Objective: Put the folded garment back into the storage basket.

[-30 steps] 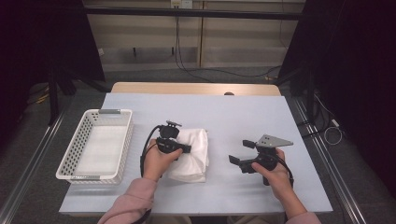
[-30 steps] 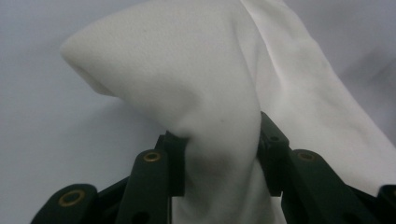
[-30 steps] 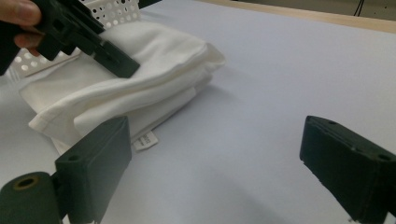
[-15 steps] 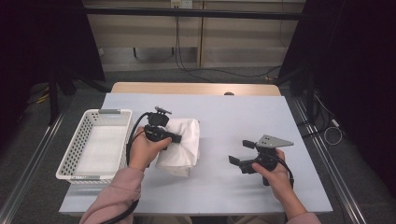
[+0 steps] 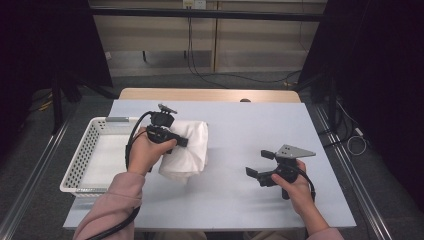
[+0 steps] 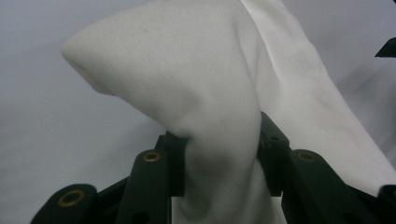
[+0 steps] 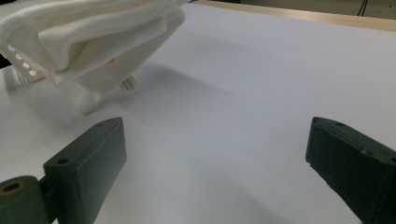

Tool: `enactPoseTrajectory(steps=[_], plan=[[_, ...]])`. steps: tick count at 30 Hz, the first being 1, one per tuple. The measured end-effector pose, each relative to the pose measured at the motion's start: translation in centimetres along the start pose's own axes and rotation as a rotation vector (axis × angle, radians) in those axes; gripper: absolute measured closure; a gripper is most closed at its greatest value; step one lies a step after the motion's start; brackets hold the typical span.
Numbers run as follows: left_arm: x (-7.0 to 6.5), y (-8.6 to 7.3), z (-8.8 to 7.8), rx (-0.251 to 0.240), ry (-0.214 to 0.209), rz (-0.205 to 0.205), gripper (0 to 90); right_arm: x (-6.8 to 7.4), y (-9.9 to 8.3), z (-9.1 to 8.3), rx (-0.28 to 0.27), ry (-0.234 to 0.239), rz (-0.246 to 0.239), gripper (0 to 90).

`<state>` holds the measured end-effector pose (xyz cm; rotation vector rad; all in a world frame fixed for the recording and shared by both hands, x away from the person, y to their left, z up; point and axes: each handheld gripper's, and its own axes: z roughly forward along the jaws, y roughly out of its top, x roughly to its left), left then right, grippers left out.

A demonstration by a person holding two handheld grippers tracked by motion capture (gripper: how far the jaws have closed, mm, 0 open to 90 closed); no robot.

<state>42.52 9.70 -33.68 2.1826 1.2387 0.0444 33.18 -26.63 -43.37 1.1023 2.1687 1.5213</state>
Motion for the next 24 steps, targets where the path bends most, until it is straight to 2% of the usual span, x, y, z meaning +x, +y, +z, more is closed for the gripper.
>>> enactPoseTrajectory(steps=[15,24], plan=[[1.0,1.7,-2.9,0.004,0.025,0.0,64.6,0.1,0.1,-0.1,-0.011,0.005,-0.009,3.1],[1.1,2.2,-3.8,0.004,0.032,0.001,64.6,0.1,0.1,-0.2,-0.013,0.004,-0.008,3.1]])
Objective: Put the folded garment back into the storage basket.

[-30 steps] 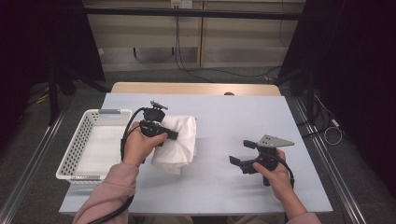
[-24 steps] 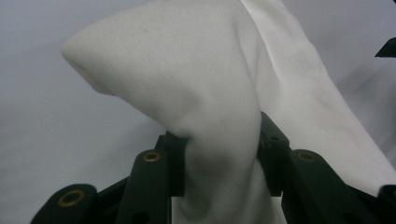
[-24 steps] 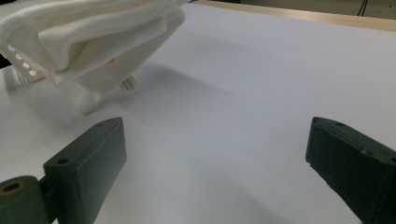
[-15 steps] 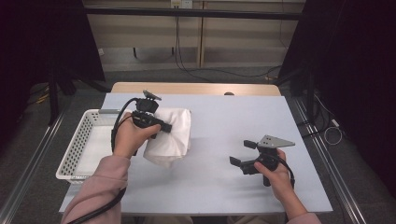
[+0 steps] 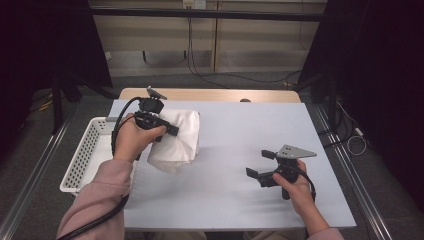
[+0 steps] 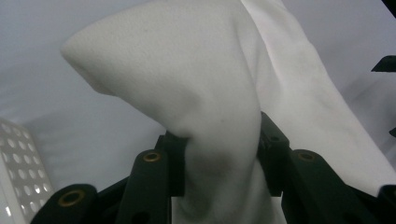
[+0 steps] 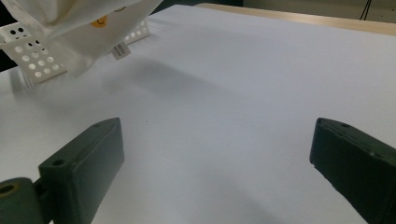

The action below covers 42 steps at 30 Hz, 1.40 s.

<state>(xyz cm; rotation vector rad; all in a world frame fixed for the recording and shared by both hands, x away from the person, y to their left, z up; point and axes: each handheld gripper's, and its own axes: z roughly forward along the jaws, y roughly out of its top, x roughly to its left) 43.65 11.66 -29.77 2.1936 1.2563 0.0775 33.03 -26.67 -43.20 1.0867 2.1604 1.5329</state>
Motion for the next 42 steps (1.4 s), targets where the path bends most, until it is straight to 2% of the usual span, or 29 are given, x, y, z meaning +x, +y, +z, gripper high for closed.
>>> enactPoseTrajectory(steps=[11,13,14,42], plan=[[0.2,0.7,-1.0,0.004,0.013,0.009,64.6,0.0,0.0,0.0,0.0,0.005,-0.006,3.1],[0.2,0.8,-1.2,0.002,0.015,-0.002,64.6,0.1,0.0,0.0,0.002,0.005,-0.004,3.1],[0.3,0.8,-1.3,0.005,0.014,0.009,64.6,0.1,0.0,0.0,0.003,0.005,-0.003,3.1],[1.5,1.7,-4.4,0.005,0.049,-0.012,64.6,0.1,0.0,0.0,0.004,0.007,-0.01,3.2]])
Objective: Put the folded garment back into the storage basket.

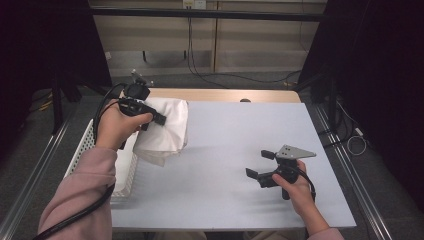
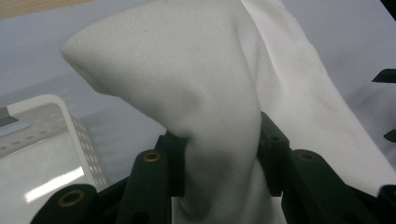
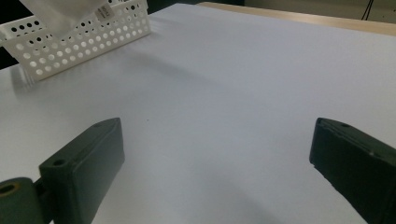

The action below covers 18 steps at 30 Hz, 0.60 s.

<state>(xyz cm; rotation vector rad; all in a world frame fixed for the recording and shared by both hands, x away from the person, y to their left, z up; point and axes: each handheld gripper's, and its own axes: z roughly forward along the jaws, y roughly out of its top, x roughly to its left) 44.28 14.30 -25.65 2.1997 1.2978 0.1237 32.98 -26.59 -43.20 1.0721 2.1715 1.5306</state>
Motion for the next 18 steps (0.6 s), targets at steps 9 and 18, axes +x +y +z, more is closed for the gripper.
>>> enactPoseTrajectory(steps=[9,18], plan=[[0.6,0.1,-0.8,0.01,0.01,0.003,64.6,0.0,0.0,0.0,-0.001,-0.002,-0.004,3.2],[1.2,0.2,-1.6,0.016,0.031,0.006,64.6,0.0,0.0,0.0,0.001,-0.005,-0.001,3.2]])
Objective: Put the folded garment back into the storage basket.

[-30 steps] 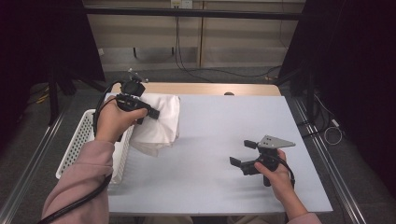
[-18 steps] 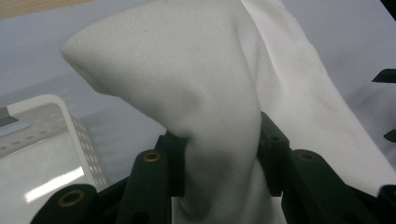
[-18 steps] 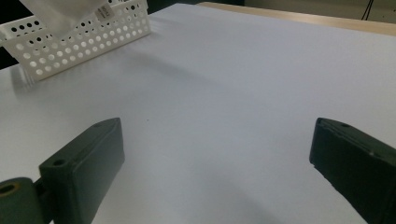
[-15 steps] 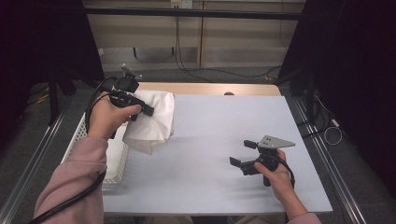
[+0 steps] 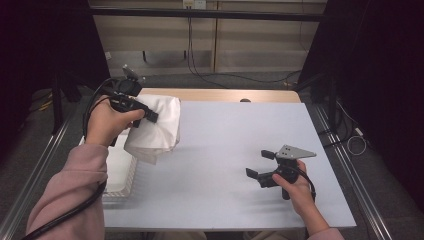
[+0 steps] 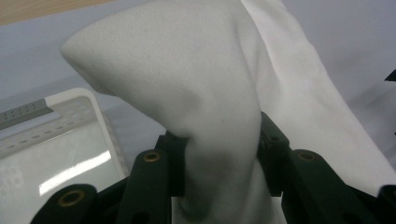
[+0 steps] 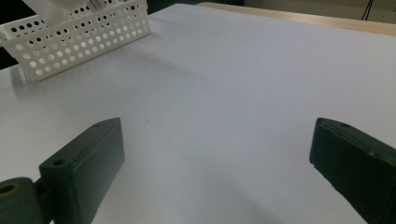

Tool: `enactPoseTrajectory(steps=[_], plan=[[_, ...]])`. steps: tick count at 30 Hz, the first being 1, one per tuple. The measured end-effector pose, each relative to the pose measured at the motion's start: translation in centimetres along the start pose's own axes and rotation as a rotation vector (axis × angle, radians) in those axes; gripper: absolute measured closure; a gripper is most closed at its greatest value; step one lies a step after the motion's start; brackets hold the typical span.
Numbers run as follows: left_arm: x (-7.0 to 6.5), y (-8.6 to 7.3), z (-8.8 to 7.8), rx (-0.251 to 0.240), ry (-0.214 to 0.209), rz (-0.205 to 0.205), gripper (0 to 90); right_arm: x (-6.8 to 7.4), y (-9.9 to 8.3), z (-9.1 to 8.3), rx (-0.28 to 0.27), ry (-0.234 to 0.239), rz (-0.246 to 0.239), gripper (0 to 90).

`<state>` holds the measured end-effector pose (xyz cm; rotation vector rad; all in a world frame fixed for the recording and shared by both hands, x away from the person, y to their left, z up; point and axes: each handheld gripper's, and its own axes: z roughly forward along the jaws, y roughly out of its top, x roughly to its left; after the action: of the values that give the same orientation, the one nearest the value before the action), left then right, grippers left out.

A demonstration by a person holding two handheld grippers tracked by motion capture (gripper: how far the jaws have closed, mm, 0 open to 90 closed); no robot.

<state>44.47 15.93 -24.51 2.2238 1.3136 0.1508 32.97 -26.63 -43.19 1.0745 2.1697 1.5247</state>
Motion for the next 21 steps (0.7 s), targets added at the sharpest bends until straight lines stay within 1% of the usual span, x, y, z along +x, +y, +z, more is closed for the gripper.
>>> enactPoseTrajectory(steps=[1,2,3,4,5,6,9,12,13,14,15,16,17,18,19,20,21], plan=[[0.0,0.0,0.0,0.0,0.0,0.0,64.6,0.0,0.0,0.0,0.0,0.002,0.002,3.3],[0.0,0.0,-0.1,-0.005,0.005,-0.016,64.6,0.0,0.0,0.0,0.0,0.003,0.002,3.3],[0.3,0.0,-0.3,0.0,-0.003,0.02,64.6,0.0,0.0,0.0,-0.001,0.001,-0.004,3.2],[0.3,0.0,-0.3,0.004,-0.002,0.008,64.6,0.0,0.0,0.0,0.0,0.003,-0.001,3.3],[0.1,0.0,-0.4,-0.002,0.005,-0.024,64.6,0.0,0.0,0.1,0.0,0.002,-0.001,3.2],[0.5,0.1,-0.5,0.001,0.003,0.022,64.6,0.0,0.0,0.1,-0.001,0.002,-0.004,3.3],[0.6,0.1,-0.7,0.002,0.004,0.021,64.6,0.0,0.0,0.0,-0.002,0.003,-0.003,3.2],[0.8,0.0,-0.9,0.002,0.01,0.001,64.5,0.0,0.0,0.0,-0.001,0.002,0.002,3.3],[0.8,0.0,-0.9,0.002,0.01,0.001,64.6,0.0,0.0,0.0,-0.001,0.003,-0.001,3.2],[1.0,0.0,-1.0,-0.004,0.015,-0.005,64.6,0.0,0.0,0.0,-0.001,0.002,0.002,3.2],[1.1,0.0,-1.1,-0.001,0.01,-0.002,64.6,0.0,0.0,0.0,-0.002,0.003,-0.002,3.3],[1.3,0.0,-1.2,-0.004,0.016,0.008,64.6,0.0,0.0,0.0,-0.001,0.003,0.001,3.2],[1.3,0.0,-1.2,-0.004,0.016,0.008,64.6,0.0,0.0,0.0,-0.001,0.002,-0.003,3.2],[1.4,-0.1,-1.3,-0.006,0.016,-0.003,64.6,0.0,0.0,0.0,0.0,0.003,0.001,3.3],[1.6,-0.1,-1.3,-0.002,0.018,0.007,64.6,0.0,0.0,0.0,-0.001,0.005,0.004,3.2],[1.6,-0.1,-1.3,-0.004,0.018,0.003,64.5,0.0,0.0,0.0,0.0,0.002,0.001,3.3],[1.6,-0.2,-1.3,-0.005,0.021,-0.013,64.5,0.0,0.0,0.1,-0.002,0.003,-0.003,3.2]])
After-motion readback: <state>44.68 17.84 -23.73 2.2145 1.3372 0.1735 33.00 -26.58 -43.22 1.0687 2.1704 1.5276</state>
